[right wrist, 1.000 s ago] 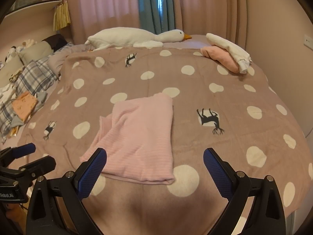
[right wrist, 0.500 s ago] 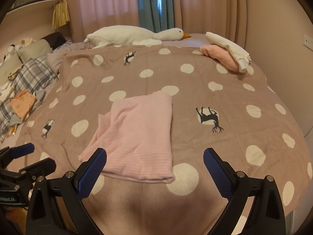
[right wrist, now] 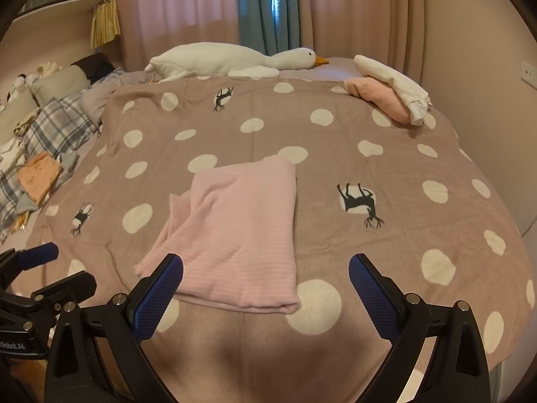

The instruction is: Fold small clothes

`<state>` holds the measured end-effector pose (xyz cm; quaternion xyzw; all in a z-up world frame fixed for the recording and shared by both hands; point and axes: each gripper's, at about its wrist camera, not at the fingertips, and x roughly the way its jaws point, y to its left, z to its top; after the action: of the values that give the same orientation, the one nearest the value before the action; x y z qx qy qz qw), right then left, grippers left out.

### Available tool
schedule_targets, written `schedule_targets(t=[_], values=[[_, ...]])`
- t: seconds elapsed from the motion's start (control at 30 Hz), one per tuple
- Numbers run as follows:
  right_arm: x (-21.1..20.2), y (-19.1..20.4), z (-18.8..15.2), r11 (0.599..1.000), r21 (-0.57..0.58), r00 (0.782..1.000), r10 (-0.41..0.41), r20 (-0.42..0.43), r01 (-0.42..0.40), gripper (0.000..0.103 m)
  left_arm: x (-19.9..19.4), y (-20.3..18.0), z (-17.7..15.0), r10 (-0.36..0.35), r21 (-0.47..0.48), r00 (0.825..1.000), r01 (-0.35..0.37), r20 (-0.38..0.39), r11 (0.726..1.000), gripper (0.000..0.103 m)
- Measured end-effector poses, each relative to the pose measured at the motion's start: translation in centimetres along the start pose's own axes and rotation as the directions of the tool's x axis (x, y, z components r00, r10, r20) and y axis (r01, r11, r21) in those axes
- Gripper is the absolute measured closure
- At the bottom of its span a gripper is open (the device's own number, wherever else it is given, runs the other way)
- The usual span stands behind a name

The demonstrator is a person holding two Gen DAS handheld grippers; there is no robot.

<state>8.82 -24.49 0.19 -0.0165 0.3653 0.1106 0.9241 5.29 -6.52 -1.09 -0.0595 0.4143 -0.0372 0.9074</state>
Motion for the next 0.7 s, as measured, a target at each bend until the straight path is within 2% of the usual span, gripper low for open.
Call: schedule_targets(t=[0.7], values=[[0.2, 0.04, -0.01, 1.0, -0.001, 1.0, -0.005, -0.008, 0.005, 0.005, -0.12, -0.27, 0.06, -0.002, 0.002, 1.0, 0.002, 0.003, 1.0, 0.0]])
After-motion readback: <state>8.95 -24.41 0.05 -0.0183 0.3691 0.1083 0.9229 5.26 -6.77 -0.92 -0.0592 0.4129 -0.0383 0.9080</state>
